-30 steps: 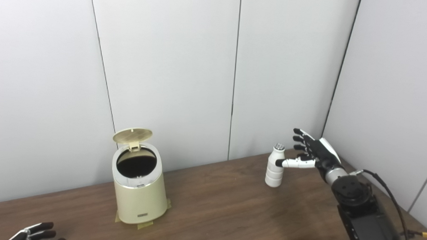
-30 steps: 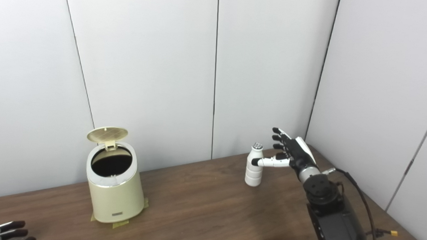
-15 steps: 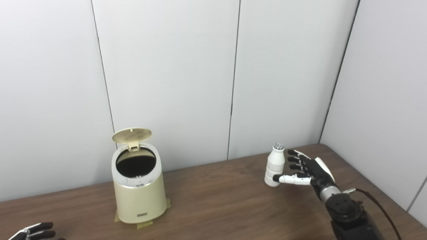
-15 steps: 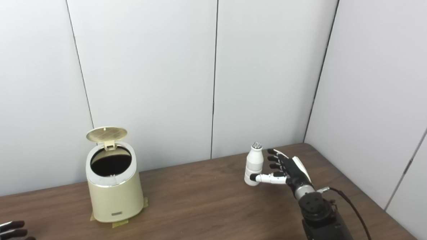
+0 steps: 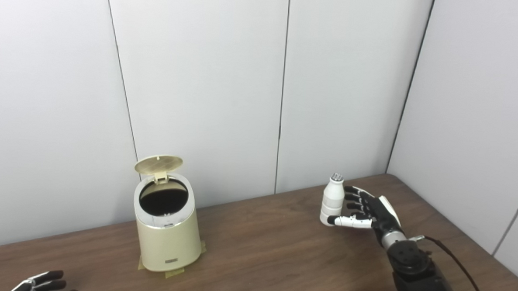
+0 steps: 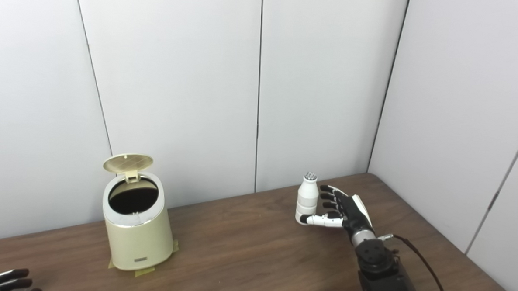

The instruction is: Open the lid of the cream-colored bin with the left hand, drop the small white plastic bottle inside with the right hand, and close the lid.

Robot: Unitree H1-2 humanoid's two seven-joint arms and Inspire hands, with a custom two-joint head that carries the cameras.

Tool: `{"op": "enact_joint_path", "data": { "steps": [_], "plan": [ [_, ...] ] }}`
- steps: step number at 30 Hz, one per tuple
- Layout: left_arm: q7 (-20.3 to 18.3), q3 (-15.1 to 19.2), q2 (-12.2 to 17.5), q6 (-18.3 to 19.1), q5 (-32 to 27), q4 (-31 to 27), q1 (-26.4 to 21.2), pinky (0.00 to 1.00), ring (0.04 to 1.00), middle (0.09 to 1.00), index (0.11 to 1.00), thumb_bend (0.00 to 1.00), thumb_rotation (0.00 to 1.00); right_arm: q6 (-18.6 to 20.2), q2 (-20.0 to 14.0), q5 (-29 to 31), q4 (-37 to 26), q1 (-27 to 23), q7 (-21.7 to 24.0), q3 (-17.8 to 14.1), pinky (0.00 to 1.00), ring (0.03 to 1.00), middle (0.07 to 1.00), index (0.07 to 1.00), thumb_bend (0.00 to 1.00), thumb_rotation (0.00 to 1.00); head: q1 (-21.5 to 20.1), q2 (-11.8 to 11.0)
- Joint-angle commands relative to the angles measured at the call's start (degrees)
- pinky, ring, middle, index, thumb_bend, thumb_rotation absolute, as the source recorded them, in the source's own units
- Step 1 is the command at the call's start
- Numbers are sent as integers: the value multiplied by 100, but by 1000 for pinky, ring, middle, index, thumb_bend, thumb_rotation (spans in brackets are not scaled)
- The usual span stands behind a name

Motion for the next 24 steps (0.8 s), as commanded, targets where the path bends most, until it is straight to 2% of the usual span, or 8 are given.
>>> {"op": "enact_joint_path", "data": {
  "steps": [1,12,17,19,20,21,22,24],
  "plan": [
    [-13,10,124,-125,18,-169,-169,460,611,675,712,677,183,-314,-111,-9,-57,-311,-117,-13,750,803,825,829,871,139,-8,-6],
    [-45,23,149,-164,-23,-107,-166,478,619,682,717,675,170,-133,-68,-205,-239,-401,-234,207,783,821,823,842,838,136,-32,36],
    [-51,1,174,-157,17,-120,-157,502,630,689,724,648,157,-223,11,-198,-227,-424,-385,147,742,784,775,809,835,130,-42,58],
    [-51,7,178,-155,11,-119,-157,511,636,693,727,645,153,-373,80,-166,-142,-452,-543,62,705,742,732,773,818,89,-44,67],
    [-51,12,179,-156,6,-113,-158,520,645,698,732,645,154,-492,105,-240,-55,-473,-710,49,584,633,662,699,780,45,-44,67],
    [-52,15,179,-155,3,-110,-157,523,648,701,736,642,152,-576,117,-301,8,-489,-829,48,494,544,566,607,657,23,-44,67],
    [-63,22,180,-157,-12,-104,-158,525,650,703,739,640,151,-769,102,-408,147,-511,-992,78,438,489,506,549,581,9,-43,74],
    [-85,28,185,-169,-26,-96,-159,519,647,708,743,635,151,-1046,88,-502,312,-536,-1197,106,350,405,471,514,533,1,-43,74]
  ]
}}
